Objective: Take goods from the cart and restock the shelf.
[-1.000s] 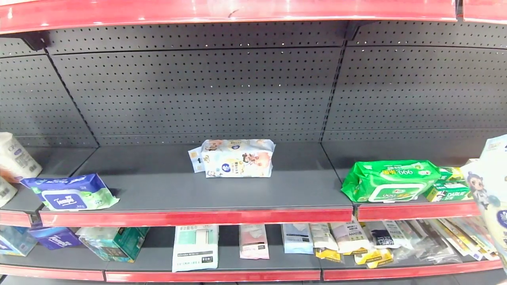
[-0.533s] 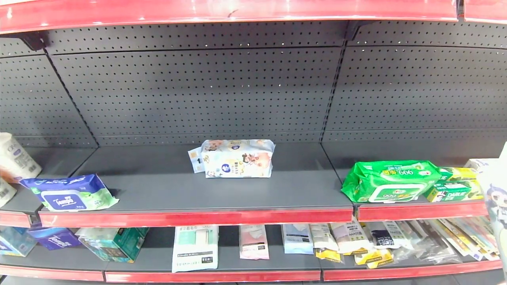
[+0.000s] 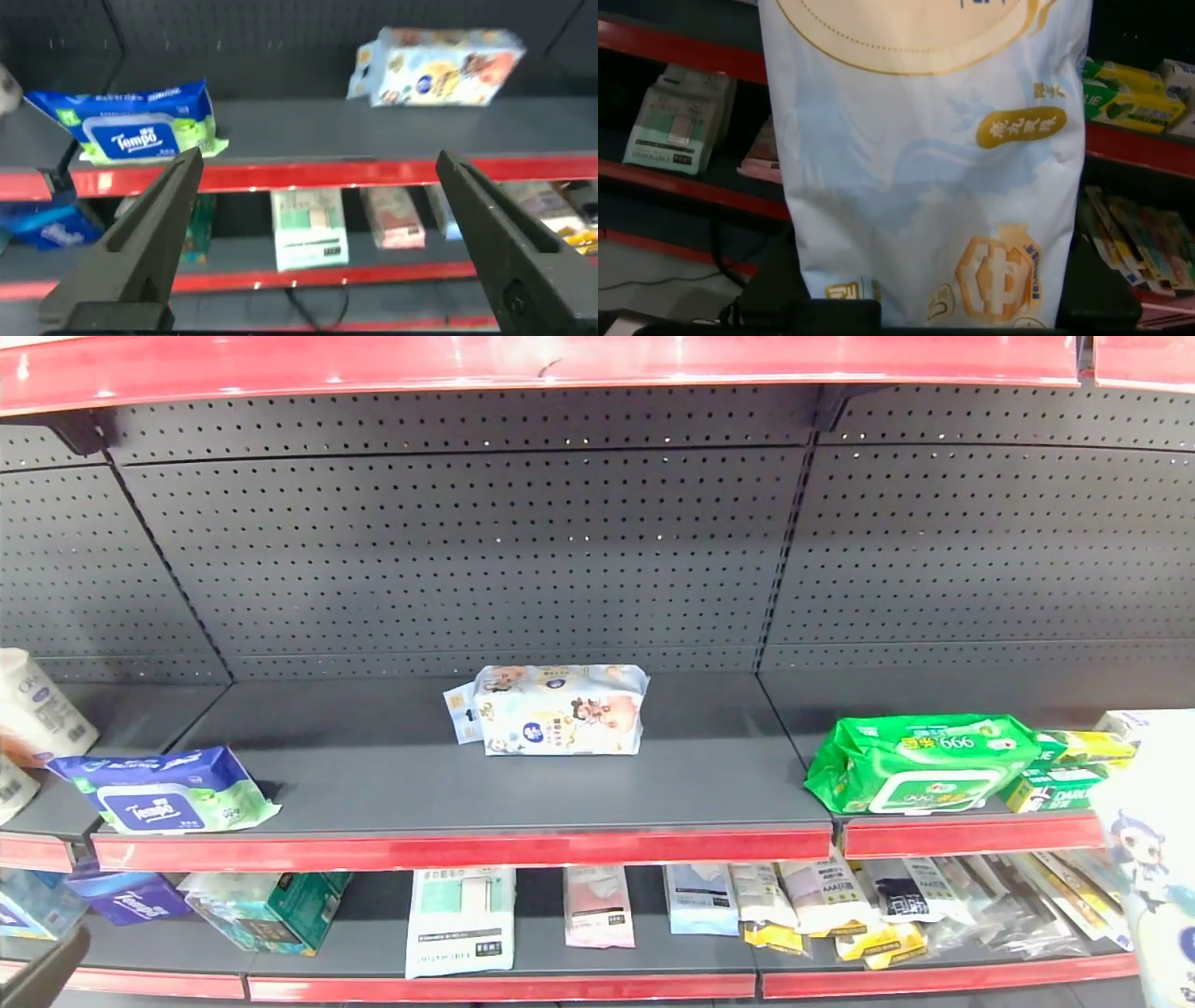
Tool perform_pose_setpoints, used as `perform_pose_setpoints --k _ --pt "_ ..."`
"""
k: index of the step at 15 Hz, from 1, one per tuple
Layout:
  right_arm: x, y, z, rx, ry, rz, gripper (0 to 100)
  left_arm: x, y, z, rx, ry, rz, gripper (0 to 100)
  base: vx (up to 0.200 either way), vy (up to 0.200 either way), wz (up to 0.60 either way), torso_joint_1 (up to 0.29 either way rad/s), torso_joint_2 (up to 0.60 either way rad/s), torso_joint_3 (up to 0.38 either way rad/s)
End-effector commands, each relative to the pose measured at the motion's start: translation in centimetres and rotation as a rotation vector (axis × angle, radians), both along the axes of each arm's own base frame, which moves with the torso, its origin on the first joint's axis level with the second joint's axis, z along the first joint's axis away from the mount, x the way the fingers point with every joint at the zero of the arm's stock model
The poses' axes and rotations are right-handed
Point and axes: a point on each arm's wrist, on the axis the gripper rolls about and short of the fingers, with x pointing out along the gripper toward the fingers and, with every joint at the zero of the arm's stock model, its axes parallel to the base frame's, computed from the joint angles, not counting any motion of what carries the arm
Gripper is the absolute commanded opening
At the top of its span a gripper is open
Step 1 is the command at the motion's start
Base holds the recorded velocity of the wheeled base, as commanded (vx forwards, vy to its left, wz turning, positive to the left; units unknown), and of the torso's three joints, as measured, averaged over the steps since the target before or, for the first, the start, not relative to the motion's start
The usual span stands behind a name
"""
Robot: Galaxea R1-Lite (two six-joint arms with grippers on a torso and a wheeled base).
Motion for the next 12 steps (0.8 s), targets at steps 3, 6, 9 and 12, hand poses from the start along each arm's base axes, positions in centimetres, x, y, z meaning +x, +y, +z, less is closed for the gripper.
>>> perform_pose_setpoints --k 3,6,9,12 --pt "0.0 0.0 -1.0 -0.004 -0.003 0.005 0 10.0 0.1 -0.1 0.108 0.331 -0.08 100 0.0 0.0 0.0 0.0 0.0 0.0" --pt "0.1 0.0 -1.4 -0.006 0.009 0.007 0 16.4 -0.4 0.9 0.176 0.343 -0.402 100 0.0 0.0 0.0 0.0 0.0 0.0" --pt "0.2 0.0 -1.4 -0.006 0.005 -0.002 0 21.2 -0.5 1.1 0.186 0.339 -0.501 100 0.0 0.0 0.0 0.0 0.0 0.0" --pt "0.1 0.0 -1.3 -0.008 0.002 -0.006 0 26.1 -0.4 -0.3 0.287 0.333 -0.606 100 0.0 0.0 0.0 0.0 0.0 0.0"
